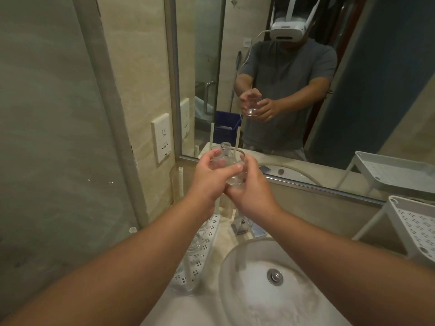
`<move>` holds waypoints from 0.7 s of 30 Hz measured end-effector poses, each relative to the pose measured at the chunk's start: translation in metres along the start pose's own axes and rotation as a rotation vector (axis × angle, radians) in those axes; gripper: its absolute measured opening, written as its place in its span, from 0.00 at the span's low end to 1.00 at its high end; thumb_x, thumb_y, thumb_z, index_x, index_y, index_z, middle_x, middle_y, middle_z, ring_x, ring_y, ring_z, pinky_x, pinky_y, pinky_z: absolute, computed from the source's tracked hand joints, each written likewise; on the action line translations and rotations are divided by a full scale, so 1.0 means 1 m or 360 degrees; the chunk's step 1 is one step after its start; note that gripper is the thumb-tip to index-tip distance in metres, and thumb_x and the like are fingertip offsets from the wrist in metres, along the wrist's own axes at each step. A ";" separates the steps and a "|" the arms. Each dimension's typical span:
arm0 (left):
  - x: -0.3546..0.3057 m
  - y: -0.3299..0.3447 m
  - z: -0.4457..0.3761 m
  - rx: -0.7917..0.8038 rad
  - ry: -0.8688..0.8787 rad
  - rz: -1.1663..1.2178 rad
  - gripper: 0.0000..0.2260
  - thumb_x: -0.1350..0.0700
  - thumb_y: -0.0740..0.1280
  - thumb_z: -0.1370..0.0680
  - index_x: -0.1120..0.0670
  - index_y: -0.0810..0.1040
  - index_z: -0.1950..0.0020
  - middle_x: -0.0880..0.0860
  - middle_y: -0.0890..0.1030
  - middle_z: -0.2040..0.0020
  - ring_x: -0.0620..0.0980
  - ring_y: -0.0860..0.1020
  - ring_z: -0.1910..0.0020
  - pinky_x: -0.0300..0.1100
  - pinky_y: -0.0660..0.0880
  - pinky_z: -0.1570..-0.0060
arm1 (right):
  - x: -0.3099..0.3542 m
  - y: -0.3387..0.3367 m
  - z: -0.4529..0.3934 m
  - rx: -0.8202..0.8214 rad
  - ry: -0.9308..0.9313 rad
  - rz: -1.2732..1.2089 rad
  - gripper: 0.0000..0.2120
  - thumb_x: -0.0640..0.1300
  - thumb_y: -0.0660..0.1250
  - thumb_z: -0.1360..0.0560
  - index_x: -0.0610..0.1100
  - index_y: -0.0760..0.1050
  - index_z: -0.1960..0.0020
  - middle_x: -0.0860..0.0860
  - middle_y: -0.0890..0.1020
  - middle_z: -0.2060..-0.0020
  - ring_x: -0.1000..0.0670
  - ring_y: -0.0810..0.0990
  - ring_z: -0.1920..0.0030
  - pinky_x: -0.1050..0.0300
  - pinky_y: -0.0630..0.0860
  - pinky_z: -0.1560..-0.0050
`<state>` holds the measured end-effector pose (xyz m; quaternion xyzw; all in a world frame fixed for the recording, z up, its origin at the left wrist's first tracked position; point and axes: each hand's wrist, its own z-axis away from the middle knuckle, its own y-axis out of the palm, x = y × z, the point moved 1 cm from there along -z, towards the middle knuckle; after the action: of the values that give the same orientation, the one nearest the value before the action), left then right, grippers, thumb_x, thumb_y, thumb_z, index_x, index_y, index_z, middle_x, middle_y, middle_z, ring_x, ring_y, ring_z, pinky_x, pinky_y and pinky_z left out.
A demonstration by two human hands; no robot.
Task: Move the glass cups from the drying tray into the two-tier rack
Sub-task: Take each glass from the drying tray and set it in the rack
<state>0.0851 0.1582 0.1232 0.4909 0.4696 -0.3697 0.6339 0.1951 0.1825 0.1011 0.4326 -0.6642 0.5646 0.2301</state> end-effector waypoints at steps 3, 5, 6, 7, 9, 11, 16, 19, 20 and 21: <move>0.008 0.003 0.002 0.0035 0.0105 -0.0124 0.28 0.63 0.77 0.29 0.46 0.72 0.33 0.50 0.77 0.37 0.51 0.79 0.39 0.51 0.78 0.41 | -0.006 -0.011 0.003 -0.0009 -0.0027 0.0000 0.44 0.52 0.79 0.34 0.55 0.59 0.26 0.54 0.73 0.35 0.52 0.75 0.38 0.48 0.77 0.39; 0.014 0.005 0.002 0.0071 0.0128 -0.0136 0.27 0.63 0.76 0.29 0.44 0.73 0.35 0.50 0.77 0.37 0.51 0.78 0.38 0.52 0.78 0.41 | -0.010 -0.016 0.006 -0.0005 -0.0021 -0.0024 0.43 0.51 0.79 0.34 0.56 0.59 0.26 0.55 0.72 0.34 0.53 0.74 0.37 0.49 0.77 0.39; 0.017 0.006 0.001 0.0082 0.0130 -0.0133 0.27 0.64 0.76 0.29 0.44 0.73 0.37 0.50 0.77 0.38 0.51 0.78 0.37 0.53 0.78 0.40 | -0.012 -0.017 0.007 -0.0005 -0.0007 -0.0038 0.43 0.50 0.79 0.34 0.57 0.59 0.26 0.56 0.72 0.34 0.53 0.75 0.38 0.49 0.78 0.40; 0.020 0.008 0.001 0.0092 0.0130 -0.0128 0.26 0.64 0.76 0.29 0.43 0.73 0.37 0.50 0.77 0.38 0.51 0.77 0.37 0.54 0.78 0.40 | -0.015 -0.019 0.007 -0.0009 0.0012 -0.0052 0.43 0.50 0.79 0.34 0.57 0.59 0.26 0.56 0.72 0.35 0.53 0.75 0.38 0.49 0.78 0.40; 0.025 0.013 0.001 0.0109 0.0119 -0.0115 0.27 0.65 0.76 0.30 0.43 0.74 0.37 0.50 0.77 0.38 0.51 0.77 0.37 0.55 0.78 0.39 | -0.020 -0.021 0.008 -0.0008 0.0042 -0.0051 0.43 0.49 0.79 0.34 0.57 0.60 0.26 0.56 0.73 0.36 0.54 0.74 0.38 0.49 0.78 0.41; 0.031 0.020 0.002 0.0138 0.0110 -0.0095 0.27 0.66 0.75 0.29 0.43 0.74 0.38 0.50 0.77 0.38 0.51 0.77 0.36 0.56 0.77 0.38 | -0.026 -0.027 0.011 -0.0020 0.0038 -0.0036 0.42 0.49 0.79 0.34 0.56 0.61 0.26 0.55 0.73 0.37 0.53 0.75 0.39 0.49 0.78 0.41; 0.051 0.041 0.006 0.0258 0.0092 -0.0120 0.27 0.67 0.75 0.29 0.41 0.74 0.39 0.49 0.77 0.37 0.54 0.76 0.35 0.47 0.78 0.47 | -0.046 -0.047 0.025 -0.0065 0.0100 -0.0022 0.42 0.49 0.80 0.36 0.53 0.63 0.27 0.54 0.75 0.39 0.53 0.77 0.41 0.53 0.78 0.43; 0.064 0.061 0.012 0.0310 0.0064 -0.0118 0.27 0.68 0.74 0.29 0.41 0.73 0.41 0.50 0.76 0.36 0.53 0.76 0.36 0.42 0.76 0.51 | -0.062 -0.061 0.036 -0.0098 0.0170 -0.0030 0.41 0.49 0.79 0.35 0.54 0.63 0.27 0.55 0.75 0.40 0.53 0.77 0.43 0.56 0.77 0.45; 0.069 0.068 0.015 0.0327 0.0049 -0.0117 0.27 0.68 0.75 0.30 0.42 0.73 0.41 0.50 0.76 0.36 0.53 0.76 0.37 0.41 0.76 0.52 | -0.068 -0.066 0.040 -0.0111 0.0194 -0.0029 0.41 0.48 0.79 0.35 0.54 0.63 0.27 0.55 0.76 0.41 0.53 0.78 0.44 0.59 0.76 0.47; 0.074 0.075 0.018 0.0341 0.0037 -0.0124 0.27 0.66 0.76 0.32 0.42 0.73 0.40 0.51 0.76 0.36 0.53 0.76 0.37 0.42 0.76 0.51 | -0.074 -0.072 0.044 -0.0126 0.0214 -0.0023 0.41 0.48 0.79 0.35 0.53 0.63 0.27 0.55 0.76 0.41 0.52 0.78 0.45 0.60 0.75 0.49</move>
<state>0.1804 0.1589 0.0740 0.5416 0.4534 -0.4364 0.5574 0.3017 0.1645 0.0705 0.3891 -0.6657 0.5641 0.2953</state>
